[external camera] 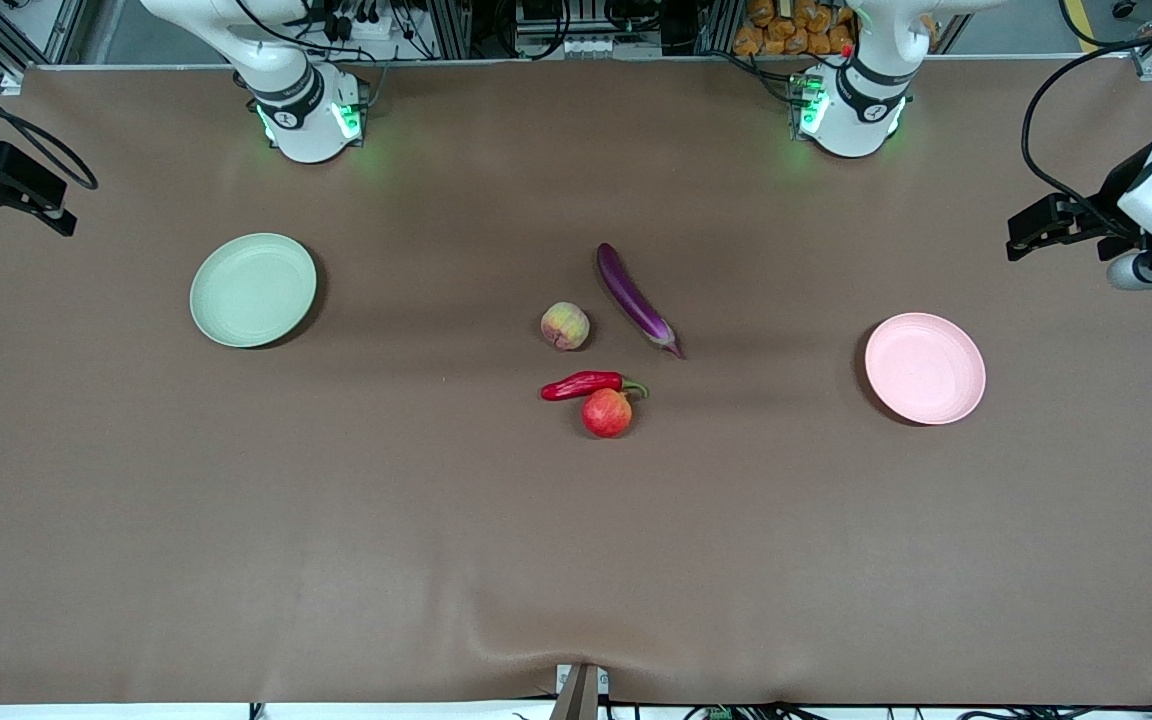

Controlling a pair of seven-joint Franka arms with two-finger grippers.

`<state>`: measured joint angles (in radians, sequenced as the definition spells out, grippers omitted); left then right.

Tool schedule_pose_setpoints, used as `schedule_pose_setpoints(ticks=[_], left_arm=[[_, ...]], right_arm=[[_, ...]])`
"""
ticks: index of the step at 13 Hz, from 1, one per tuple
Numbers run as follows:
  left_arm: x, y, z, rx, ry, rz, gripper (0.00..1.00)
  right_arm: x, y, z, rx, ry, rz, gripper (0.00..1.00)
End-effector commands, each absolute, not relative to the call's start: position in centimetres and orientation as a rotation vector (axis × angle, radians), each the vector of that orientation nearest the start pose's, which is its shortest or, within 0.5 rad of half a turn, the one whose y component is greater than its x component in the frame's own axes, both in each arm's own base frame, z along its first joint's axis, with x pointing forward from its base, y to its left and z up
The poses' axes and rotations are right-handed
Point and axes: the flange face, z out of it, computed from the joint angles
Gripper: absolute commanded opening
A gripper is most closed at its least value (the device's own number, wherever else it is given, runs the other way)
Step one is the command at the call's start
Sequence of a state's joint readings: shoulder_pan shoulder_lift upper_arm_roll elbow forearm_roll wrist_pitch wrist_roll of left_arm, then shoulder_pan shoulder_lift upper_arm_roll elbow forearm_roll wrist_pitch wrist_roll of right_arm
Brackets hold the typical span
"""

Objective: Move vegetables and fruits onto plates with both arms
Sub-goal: 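Move the left gripper over the purple eggplant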

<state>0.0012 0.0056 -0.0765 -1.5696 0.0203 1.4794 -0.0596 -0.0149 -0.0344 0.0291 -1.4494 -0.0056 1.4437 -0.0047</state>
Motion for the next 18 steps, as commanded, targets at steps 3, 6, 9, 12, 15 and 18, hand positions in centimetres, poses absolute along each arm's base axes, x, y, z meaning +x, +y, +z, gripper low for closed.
schedule_pose_setpoints(ticks=[3,6,9,12,15,18], left_arm=[[54.6,-3.8,61.7,-3.126,0.040,0.141,1.00],[54.8,-3.9,61.5,-3.126,0.021,0.148,1.00],[54.9,-4.4,61.1,-3.127,0.029,0.162,1.00],[55.7,-5.4,59.9,-3.143,-0.090,0.199,1.00],[56.5,-5.6,58.0,-3.127,-0.234,0.253,1.00],[57.6,-8.6,55.2,-3.138,-0.277,0.337,1.00]], right_arm=[[53.0,0.6,69.3,-3.140,-0.020,-0.048,1.00],[53.0,0.9,69.4,-3.140,-0.027,-0.051,1.00],[53.0,0.7,69.4,-3.139,-0.022,-0.051,1.00],[53.0,0.8,69.4,-3.139,-0.025,-0.051,1.00],[53.0,0.8,69.4,-3.139,-0.025,-0.053,1.00],[53.0,1.1,69.4,-3.137,-0.035,-0.053,1.00]])
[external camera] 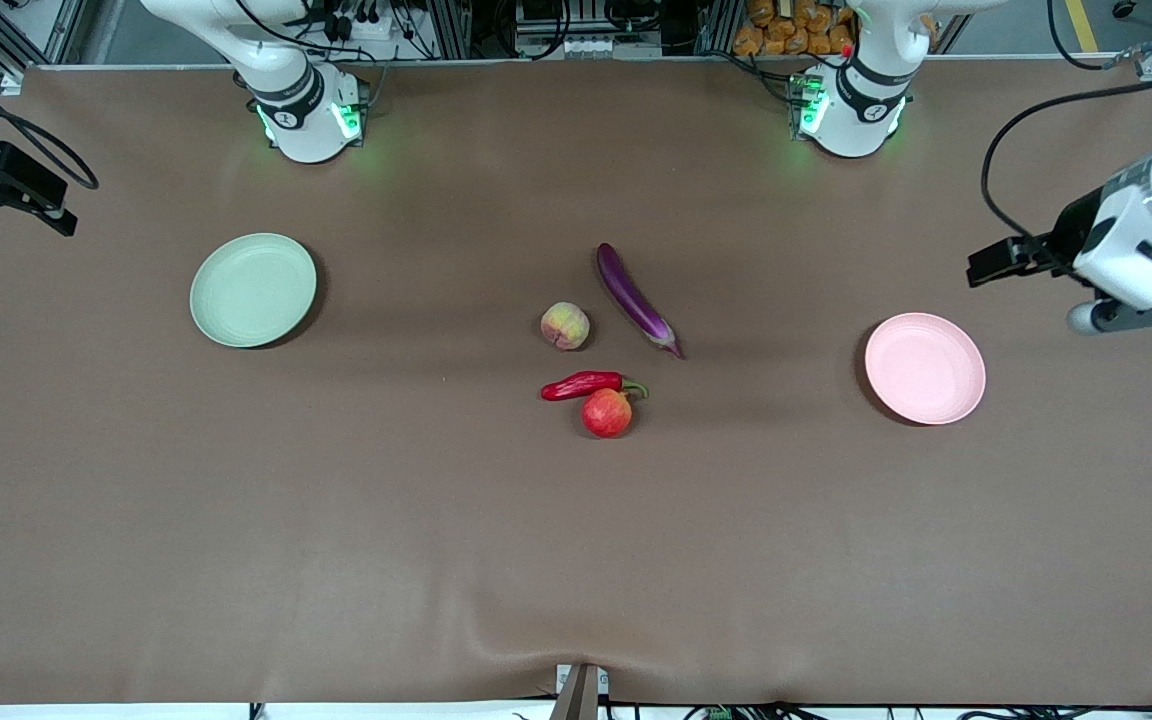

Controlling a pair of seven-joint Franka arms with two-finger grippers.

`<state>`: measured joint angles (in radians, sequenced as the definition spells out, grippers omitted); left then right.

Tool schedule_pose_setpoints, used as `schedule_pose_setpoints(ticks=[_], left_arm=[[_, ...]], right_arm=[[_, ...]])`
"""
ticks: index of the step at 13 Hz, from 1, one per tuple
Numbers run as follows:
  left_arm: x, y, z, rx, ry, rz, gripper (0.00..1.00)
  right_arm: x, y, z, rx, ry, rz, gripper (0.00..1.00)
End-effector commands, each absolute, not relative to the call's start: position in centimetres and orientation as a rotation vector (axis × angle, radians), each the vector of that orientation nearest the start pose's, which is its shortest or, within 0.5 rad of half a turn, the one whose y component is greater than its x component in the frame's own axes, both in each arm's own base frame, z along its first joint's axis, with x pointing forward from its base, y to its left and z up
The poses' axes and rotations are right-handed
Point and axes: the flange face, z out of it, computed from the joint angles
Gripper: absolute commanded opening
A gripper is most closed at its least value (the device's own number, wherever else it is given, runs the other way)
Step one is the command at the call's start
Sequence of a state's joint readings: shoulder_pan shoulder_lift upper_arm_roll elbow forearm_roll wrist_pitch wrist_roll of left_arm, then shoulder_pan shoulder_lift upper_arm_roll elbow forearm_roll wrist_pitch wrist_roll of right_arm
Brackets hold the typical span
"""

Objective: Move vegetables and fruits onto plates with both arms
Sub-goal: 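Move the left gripper over the purple eggplant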

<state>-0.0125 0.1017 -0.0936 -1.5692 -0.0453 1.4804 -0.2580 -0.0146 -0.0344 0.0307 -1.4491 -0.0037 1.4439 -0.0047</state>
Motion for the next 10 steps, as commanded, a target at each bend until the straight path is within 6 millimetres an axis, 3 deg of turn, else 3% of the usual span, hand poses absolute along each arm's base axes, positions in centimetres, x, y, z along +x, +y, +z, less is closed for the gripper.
schedule_pose_setpoints(ticks=[1,5,8,10], left_arm=[[57.5,-9.9,54.2,-3.136,-0.265,0.351,1.00],[56.3,-15.7,49.1,-3.110,-0.329,0.328,1.00],[54.4,-19.5,42.8,-3.084,-0.352,0.273,1.00],[52.7,-21.8,40.0,-3.071,-0.366,0.244,1.00]], right_arm=[[53.0,1.2,69.4,-3.137,-0.037,-0.053,1.00],[53.0,0.8,69.4,-3.137,-0.025,-0.053,1.00],[53.0,1.2,69.5,-3.137,-0.040,-0.058,1.00],[53.0,1.5,69.5,-3.137,-0.044,-0.055,1.00]])
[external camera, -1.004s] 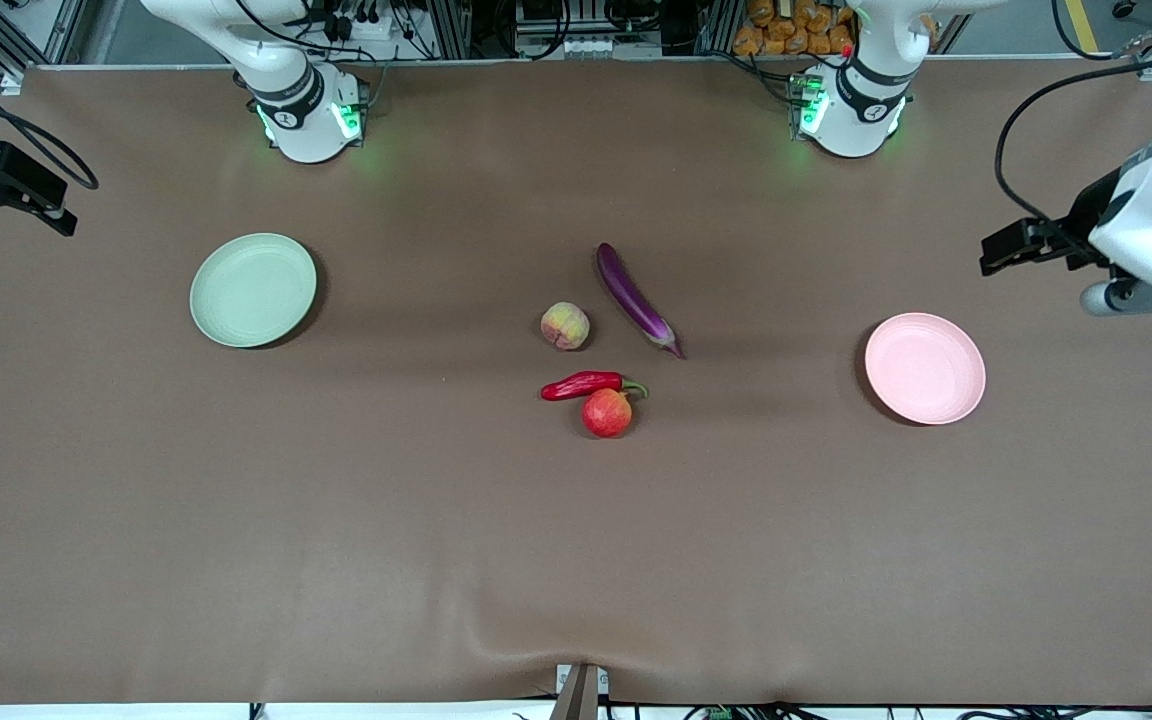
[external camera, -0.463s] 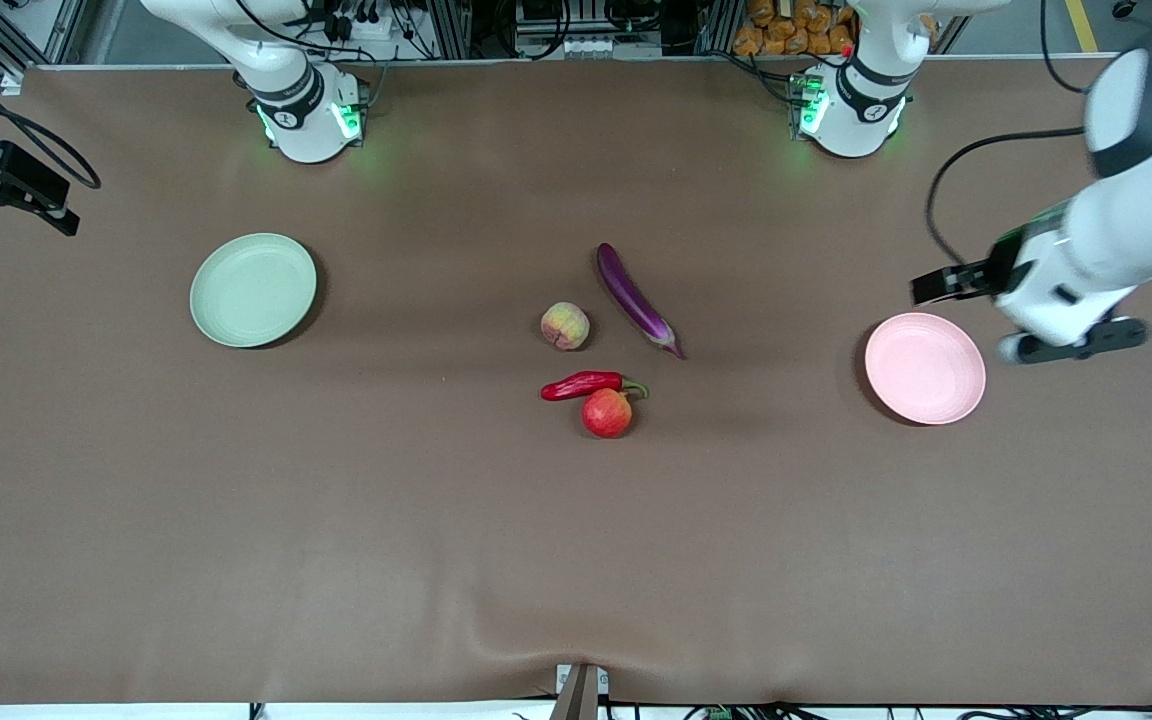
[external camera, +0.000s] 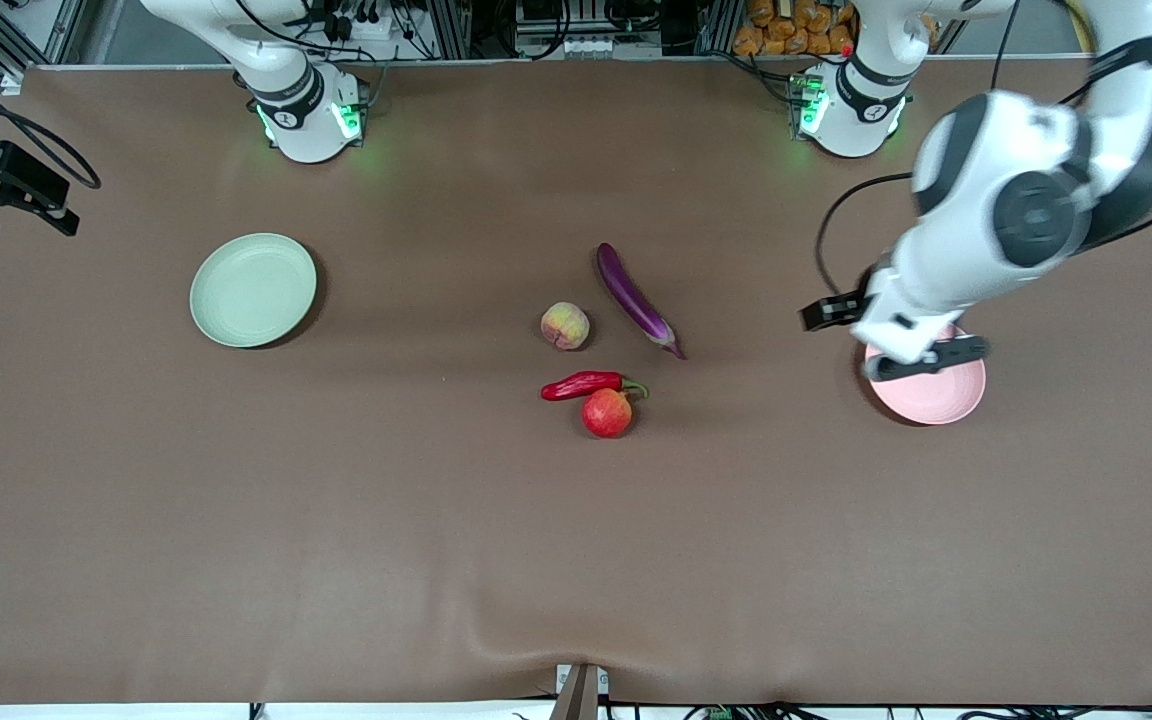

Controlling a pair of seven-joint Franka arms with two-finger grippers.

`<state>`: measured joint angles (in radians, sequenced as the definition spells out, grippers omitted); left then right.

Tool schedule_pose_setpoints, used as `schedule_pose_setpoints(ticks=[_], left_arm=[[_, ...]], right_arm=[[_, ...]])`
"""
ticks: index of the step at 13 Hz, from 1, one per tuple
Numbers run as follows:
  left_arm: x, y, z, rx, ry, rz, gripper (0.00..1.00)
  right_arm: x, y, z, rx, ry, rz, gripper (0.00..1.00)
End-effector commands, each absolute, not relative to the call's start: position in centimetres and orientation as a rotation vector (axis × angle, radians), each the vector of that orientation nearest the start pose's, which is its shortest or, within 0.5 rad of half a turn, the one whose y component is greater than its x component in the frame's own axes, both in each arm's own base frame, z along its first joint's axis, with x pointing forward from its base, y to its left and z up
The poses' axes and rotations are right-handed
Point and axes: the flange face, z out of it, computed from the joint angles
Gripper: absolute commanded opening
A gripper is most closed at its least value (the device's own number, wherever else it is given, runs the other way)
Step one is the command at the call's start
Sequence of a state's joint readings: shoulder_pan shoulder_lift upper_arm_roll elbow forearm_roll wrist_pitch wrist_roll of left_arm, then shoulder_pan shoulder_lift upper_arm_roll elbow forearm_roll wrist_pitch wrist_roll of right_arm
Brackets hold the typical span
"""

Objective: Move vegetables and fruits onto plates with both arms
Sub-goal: 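Move the left gripper over the purple eggplant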

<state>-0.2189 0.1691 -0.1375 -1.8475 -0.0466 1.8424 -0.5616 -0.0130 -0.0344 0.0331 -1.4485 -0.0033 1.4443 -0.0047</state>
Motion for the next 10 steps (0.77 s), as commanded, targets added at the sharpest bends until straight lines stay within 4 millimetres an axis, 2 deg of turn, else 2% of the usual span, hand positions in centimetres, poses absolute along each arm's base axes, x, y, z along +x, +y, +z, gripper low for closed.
schedule_pose_setpoints(ticks=[1,5,8,10], left_arm=[[51.8,-23.7,38.9,-3.066,-0.385,0.238,1.00],[47.8,-32.1,34.0,-3.013,-0.480,0.259,1.00],[45.9,-37.0,28.8,-2.982,-0.670,0.237,1.00],[45.7,-39.2,25.6,-2.958,-0.859,0.207,1.00]], right_arm=[[53.0,1.5,69.5,-3.137,-0.044,-0.055,1.00],[53.0,1.6,69.5,-3.137,-0.049,-0.055,1.00],[53.1,1.5,69.4,-3.135,-0.047,-0.053,1.00],[53.1,1.6,69.4,-3.131,-0.051,-0.055,1.00]])
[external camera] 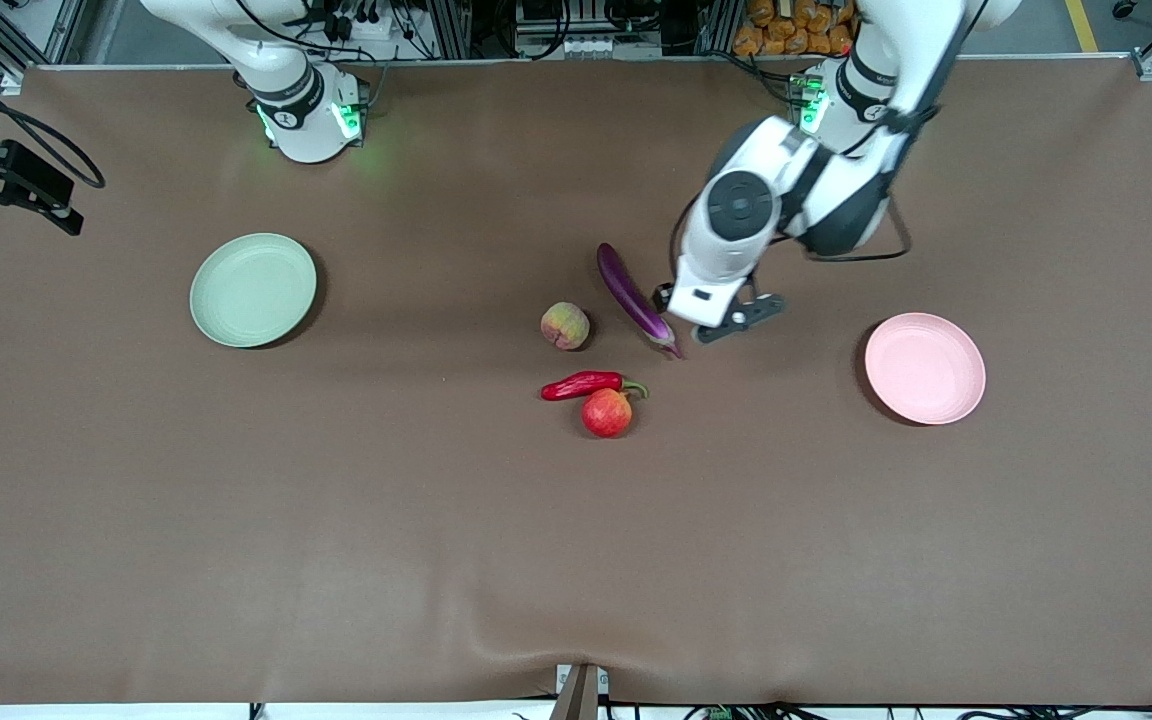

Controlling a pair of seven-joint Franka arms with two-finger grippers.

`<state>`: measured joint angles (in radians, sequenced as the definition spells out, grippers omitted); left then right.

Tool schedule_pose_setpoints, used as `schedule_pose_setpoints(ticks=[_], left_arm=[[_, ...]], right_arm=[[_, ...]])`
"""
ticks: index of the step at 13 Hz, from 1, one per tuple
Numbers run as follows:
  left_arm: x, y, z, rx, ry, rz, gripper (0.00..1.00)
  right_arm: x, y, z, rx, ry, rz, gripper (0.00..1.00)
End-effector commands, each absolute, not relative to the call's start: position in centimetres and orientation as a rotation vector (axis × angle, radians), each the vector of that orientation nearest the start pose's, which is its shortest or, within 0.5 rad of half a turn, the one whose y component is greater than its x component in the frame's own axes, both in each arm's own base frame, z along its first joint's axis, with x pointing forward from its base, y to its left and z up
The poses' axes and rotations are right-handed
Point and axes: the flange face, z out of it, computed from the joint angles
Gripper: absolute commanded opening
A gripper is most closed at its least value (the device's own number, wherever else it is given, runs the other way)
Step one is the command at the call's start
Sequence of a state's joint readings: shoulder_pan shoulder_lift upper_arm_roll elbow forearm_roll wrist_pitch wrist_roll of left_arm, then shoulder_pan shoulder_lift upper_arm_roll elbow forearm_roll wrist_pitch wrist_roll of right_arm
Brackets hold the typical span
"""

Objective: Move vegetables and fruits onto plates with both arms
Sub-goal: 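Move the left gripper over the purple eggplant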

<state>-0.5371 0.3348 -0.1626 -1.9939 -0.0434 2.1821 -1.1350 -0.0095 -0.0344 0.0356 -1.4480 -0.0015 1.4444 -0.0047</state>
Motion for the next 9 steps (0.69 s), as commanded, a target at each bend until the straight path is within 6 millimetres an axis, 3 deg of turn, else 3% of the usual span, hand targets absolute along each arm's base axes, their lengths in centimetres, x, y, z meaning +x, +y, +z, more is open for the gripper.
schedule_pose_setpoints(ticks=[1,5,9], left_arm=[[45.7,-39.8,24.4,-2.954,-0.906,0.200,1.00],[43.9,-41.3,21.7,-2.913,-0.940,0.226,1.00],[42.2,-43.0,20.1,-2.911,-0.923,0.229,1.00]], right_arm=[[53.1,1.7,69.4,-3.127,-0.054,-0.055,1.00],[53.2,1.8,69.2,-3.126,-0.054,-0.048,1.00],[53.2,1.7,69.1,-3.126,-0.052,-0.043,1.00]])
